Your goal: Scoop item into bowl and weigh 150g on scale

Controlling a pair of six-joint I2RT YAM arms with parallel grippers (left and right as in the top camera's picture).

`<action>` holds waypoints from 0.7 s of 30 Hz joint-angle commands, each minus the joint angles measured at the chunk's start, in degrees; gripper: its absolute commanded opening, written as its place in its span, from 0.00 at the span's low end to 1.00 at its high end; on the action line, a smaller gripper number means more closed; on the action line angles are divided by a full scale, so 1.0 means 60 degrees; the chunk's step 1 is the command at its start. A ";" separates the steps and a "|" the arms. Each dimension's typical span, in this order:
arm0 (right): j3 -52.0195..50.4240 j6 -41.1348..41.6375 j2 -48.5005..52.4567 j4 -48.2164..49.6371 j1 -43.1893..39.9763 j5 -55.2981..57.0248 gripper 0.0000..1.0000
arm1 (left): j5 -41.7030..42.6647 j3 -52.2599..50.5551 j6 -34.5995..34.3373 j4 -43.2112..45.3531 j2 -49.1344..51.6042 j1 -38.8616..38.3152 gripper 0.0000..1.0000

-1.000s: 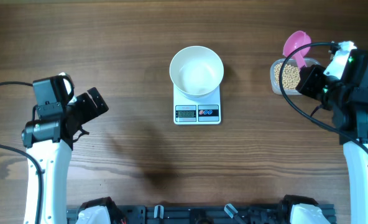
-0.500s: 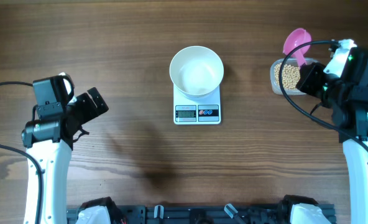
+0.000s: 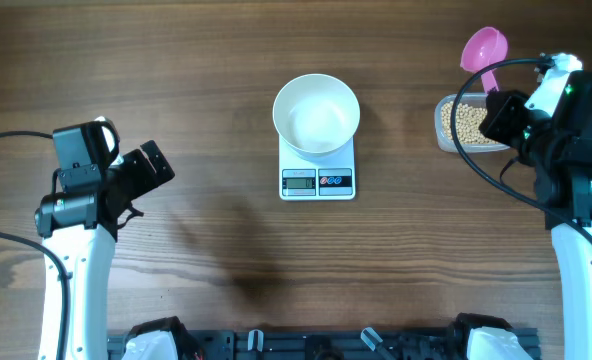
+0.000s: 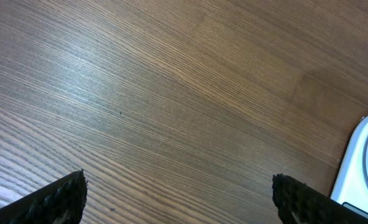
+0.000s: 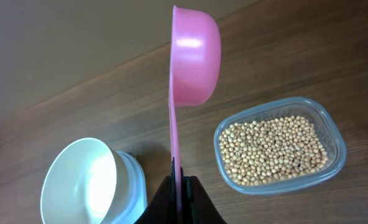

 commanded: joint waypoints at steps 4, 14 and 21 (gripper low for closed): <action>0.0109 0.0965 0.0066 0.0186 -0.0033 -0.0149 0.04 | 0.0146 -0.0011 0.0018 -0.0004 -0.0091 0.0058 1.00; 0.0109 0.0244 0.0069 0.1606 -0.0033 0.0543 0.04 | 0.0146 -0.0011 0.0022 -0.0004 -0.0091 0.0058 1.00; 0.0113 0.0692 0.0146 0.2186 -0.0029 0.0506 0.04 | 0.0146 -0.0011 0.0022 -0.0004 -0.0091 0.0058 1.00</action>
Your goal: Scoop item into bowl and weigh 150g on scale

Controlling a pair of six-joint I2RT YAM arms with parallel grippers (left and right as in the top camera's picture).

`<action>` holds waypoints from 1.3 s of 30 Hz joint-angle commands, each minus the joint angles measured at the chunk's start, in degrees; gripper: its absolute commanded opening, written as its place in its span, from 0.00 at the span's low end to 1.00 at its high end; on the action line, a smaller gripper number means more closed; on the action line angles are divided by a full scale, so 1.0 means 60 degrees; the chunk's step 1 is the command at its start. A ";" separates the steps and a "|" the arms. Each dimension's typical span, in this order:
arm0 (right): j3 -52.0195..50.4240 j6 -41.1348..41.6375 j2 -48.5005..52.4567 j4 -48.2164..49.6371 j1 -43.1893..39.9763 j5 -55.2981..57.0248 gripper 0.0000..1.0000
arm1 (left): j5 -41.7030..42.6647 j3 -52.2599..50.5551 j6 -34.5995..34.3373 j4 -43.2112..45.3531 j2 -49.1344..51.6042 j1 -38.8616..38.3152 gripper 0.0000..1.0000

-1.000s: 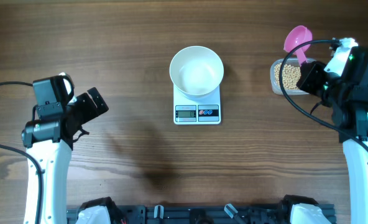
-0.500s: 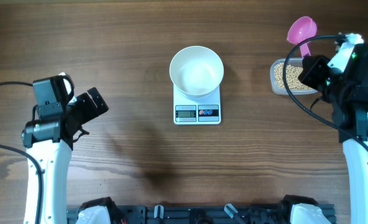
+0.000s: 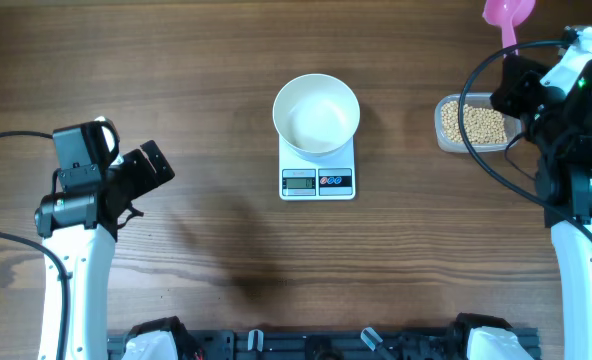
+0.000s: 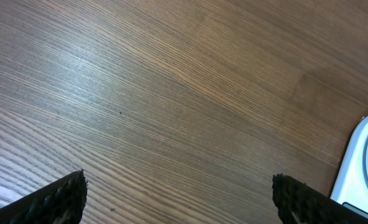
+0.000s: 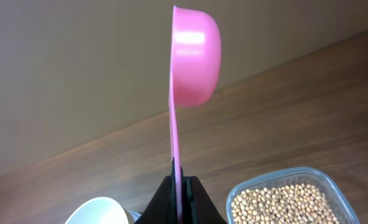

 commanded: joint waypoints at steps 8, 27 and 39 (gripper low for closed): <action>0.0117 0.0627 0.0117 -0.0295 -0.0029 0.0168 0.04 | 0.0146 -0.0011 0.0022 -0.0004 -0.0091 0.0058 1.00; 0.0117 0.1406 0.0117 -0.0841 -0.0029 0.0157 0.05 | 0.0237 -0.0011 0.0015 0.0138 -0.0091 0.0055 1.00; 0.0113 0.0554 0.0113 -0.1104 -0.0029 -0.1133 0.04 | 0.4936 -0.0011 0.0117 0.0138 -0.0095 0.0047 1.00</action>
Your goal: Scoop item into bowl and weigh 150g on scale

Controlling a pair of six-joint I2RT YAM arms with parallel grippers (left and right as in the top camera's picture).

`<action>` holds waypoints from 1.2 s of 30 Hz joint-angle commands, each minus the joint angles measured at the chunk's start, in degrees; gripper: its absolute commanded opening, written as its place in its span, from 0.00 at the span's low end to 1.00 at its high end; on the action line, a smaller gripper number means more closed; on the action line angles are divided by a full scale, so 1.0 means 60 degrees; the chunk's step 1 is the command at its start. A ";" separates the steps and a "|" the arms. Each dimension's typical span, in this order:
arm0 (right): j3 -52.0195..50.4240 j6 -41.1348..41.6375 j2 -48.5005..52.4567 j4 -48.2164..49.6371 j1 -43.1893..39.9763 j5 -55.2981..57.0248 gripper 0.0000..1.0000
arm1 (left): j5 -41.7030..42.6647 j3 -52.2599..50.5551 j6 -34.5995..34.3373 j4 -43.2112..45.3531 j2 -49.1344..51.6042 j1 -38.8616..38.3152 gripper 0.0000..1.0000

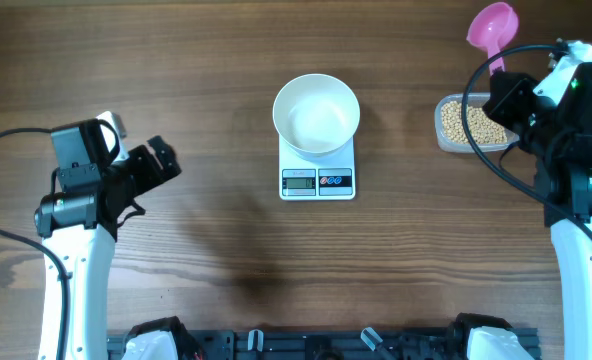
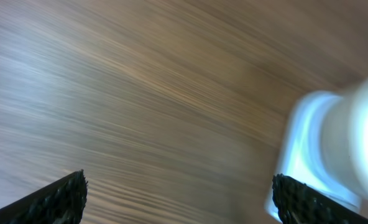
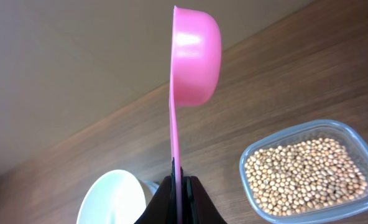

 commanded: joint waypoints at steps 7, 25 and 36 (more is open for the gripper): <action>0.0113 -0.0280 0.0073 -0.0157 -0.0029 -0.0484 0.04 | 0.4659 -0.0011 0.1596 -0.0382 -0.0095 -0.1213 1.00; 0.0113 -0.0535 0.0073 -0.0922 -0.0029 -0.0488 0.04 | 0.0080 -0.0011 0.0062 0.1166 -0.0095 -0.6572 1.00; 0.0113 -0.0532 0.0073 -0.0969 -0.0029 -0.0707 0.04 | -0.0801 -0.0011 0.0047 0.1705 -0.0007 -0.6550 1.00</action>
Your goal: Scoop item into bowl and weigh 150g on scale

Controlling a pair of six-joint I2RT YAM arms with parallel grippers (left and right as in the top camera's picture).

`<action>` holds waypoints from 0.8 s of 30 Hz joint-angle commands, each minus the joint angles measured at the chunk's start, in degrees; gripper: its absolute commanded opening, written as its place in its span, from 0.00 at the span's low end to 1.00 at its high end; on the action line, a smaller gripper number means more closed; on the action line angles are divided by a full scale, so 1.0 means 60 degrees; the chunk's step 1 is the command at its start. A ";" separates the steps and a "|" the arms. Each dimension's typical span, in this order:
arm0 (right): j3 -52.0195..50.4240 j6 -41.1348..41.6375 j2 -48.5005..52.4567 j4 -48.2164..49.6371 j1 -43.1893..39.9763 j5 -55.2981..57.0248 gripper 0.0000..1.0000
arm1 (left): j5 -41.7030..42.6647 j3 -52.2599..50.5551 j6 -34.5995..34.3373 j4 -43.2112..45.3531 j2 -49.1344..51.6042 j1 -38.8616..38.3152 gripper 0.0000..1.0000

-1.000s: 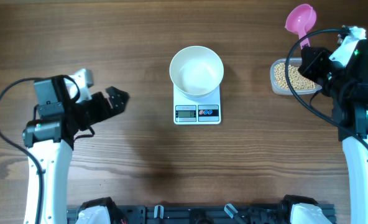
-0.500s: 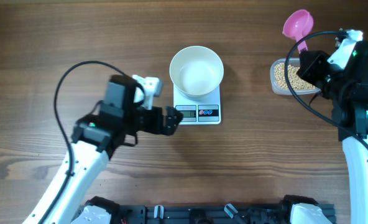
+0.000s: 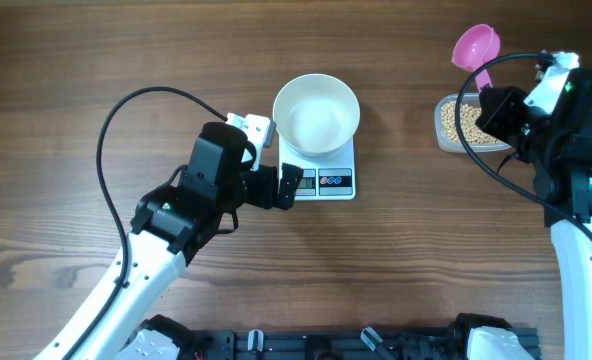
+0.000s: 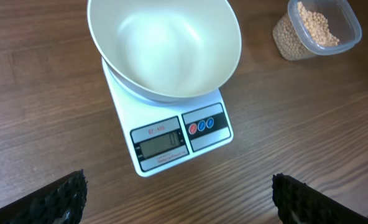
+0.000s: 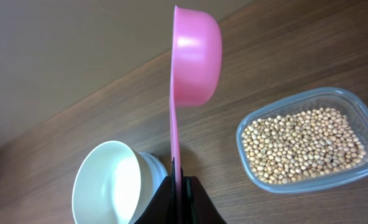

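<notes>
An empty white bowl [image 3: 317, 113] stands on the white scale [image 3: 317, 178], whose display and buttons face the front. A clear tub of soybeans [image 3: 466, 124] sits at the right. My right gripper [image 5: 178, 182] is shut on the handle of the pink scoop [image 5: 193, 57], which is empty and held up above the table beside the tub; the pink scoop [image 3: 474, 48] shows at the far right edge in the overhead view. My left gripper [image 4: 178, 199] is open, just left and in front of the scale [image 4: 178, 137], with nothing between its fingers.
The wooden table [image 3: 176, 60] carries only the scale, the bowl [image 4: 164, 46] and the tub of beans [image 4: 317, 28]. A black cable [image 3: 126, 120] loops over the left arm.
My left arm has swung from the far left of the table to right beside the scale, still open. The scoop in my right gripper has shifted slightly left and nearer.
My left gripper stayed open at the far left for the first two moments, then began turning toward the scale, and now is beside it. My right gripper held the empty pink scoop all along, moving it back beyond the tub, then toward it again.
</notes>
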 commanded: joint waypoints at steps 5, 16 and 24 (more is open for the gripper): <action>0.0117 -0.0204 0.0073 0.0022 -0.0029 -0.0361 0.04 | -0.0175 -0.0011 -0.0084 0.0084 0.0178 -0.0018 1.00; 0.0117 -0.0208 0.0073 0.0029 -0.0029 -0.0357 0.04 | 0.0164 -0.0011 0.0379 -0.0335 0.0178 -0.0025 1.00; 0.0117 -0.0200 0.0073 0.0026 -0.0029 -0.0357 0.04 | 0.0798 -0.0011 0.0386 -0.0138 0.0178 -0.0025 1.00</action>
